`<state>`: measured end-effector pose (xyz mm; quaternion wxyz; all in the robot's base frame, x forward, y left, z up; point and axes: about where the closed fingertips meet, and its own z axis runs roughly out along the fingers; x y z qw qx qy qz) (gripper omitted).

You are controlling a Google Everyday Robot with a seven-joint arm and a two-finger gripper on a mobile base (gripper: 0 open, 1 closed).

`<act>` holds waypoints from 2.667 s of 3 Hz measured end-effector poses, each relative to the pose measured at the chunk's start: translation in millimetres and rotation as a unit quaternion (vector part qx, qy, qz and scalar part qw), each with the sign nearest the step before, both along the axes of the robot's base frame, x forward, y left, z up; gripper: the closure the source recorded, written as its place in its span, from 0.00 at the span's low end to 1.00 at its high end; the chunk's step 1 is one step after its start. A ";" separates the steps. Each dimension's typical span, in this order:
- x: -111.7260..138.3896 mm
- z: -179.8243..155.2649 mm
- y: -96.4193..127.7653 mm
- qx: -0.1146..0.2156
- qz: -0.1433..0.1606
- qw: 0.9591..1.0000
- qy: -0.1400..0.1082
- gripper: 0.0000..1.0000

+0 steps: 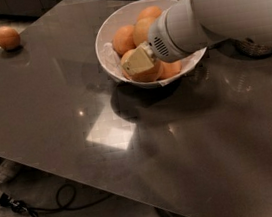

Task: Pick orange from white bowl

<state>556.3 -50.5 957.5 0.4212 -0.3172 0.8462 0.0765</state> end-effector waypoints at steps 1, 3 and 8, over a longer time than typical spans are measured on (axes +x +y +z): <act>3.1 -6.7 -0.4 -0.003 -0.004 1.000 0.001 0.26; 7.5 -22.8 14.4 -0.010 0.004 1.000 0.011 0.24; 28.8 -42.6 24.6 -0.016 0.009 0.999 0.035 0.86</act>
Offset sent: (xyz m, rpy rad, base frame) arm 0.0144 0.0073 -0.0271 -0.0221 0.0190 -0.0122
